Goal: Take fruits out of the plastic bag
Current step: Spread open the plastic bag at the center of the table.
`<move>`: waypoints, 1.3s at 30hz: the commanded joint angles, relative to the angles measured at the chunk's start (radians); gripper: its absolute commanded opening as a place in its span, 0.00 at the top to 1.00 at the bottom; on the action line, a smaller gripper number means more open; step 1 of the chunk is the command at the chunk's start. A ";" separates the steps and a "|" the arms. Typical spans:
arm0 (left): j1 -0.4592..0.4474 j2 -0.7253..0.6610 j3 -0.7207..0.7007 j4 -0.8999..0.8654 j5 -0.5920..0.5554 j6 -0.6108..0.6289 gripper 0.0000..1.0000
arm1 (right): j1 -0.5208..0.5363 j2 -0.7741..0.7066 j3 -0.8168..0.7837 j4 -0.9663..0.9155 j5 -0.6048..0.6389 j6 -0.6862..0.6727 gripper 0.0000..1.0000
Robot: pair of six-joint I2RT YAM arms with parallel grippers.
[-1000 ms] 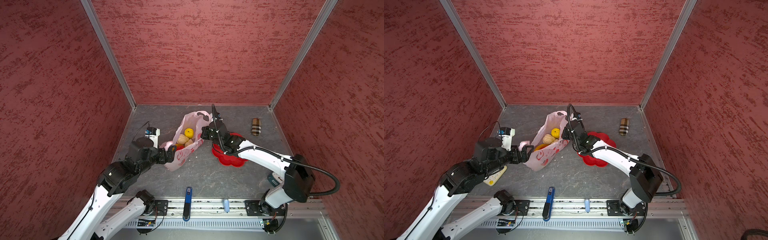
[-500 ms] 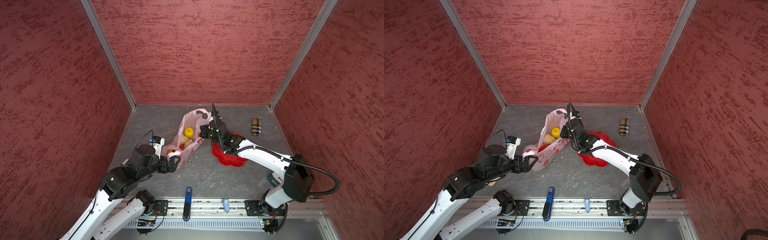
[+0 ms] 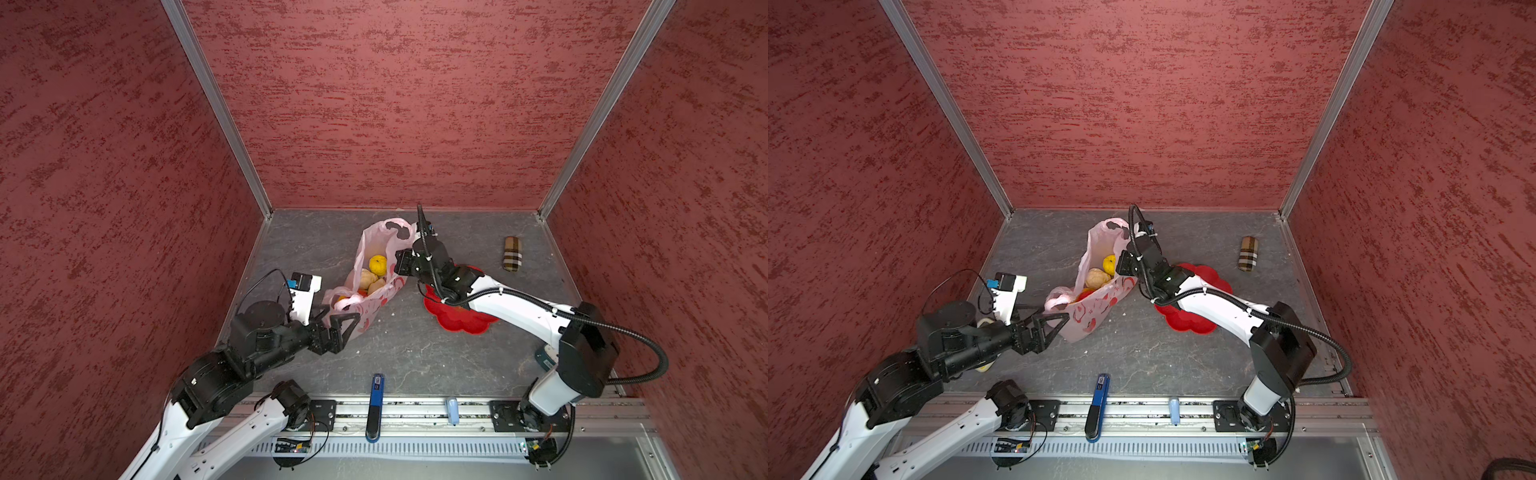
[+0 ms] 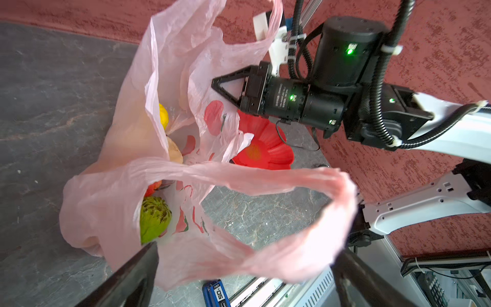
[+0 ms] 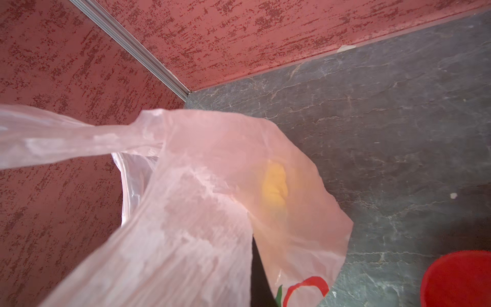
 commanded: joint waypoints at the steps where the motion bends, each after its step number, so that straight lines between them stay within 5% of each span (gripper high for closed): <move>1: -0.002 0.022 0.097 -0.001 -0.105 0.043 0.01 | 0.004 0.006 0.021 -0.002 -0.016 -0.012 0.97; 7: 0.003 0.295 0.399 -0.119 -0.239 0.113 0.00 | 0.005 -0.016 -0.022 0.012 -0.010 -0.065 0.98; 10: 0.043 0.483 0.557 -0.212 -0.214 0.169 0.00 | 0.006 -0.038 -0.049 0.023 -0.010 -0.092 0.98; 13: 0.188 0.624 0.625 -0.270 -0.048 0.197 0.03 | 0.007 -0.065 -0.074 0.033 -0.013 -0.111 0.98; 19: 0.338 0.748 0.572 -0.289 0.087 0.291 0.06 | 0.007 -0.110 -0.096 0.020 -0.001 -0.127 0.98; 34: 0.329 0.895 0.330 0.002 0.189 0.359 0.16 | 0.008 -0.110 -0.067 -0.006 -0.016 -0.130 0.98; 39: 0.350 0.972 0.311 0.134 0.179 0.372 0.40 | 0.007 -0.121 -0.066 -0.014 -0.012 -0.121 0.98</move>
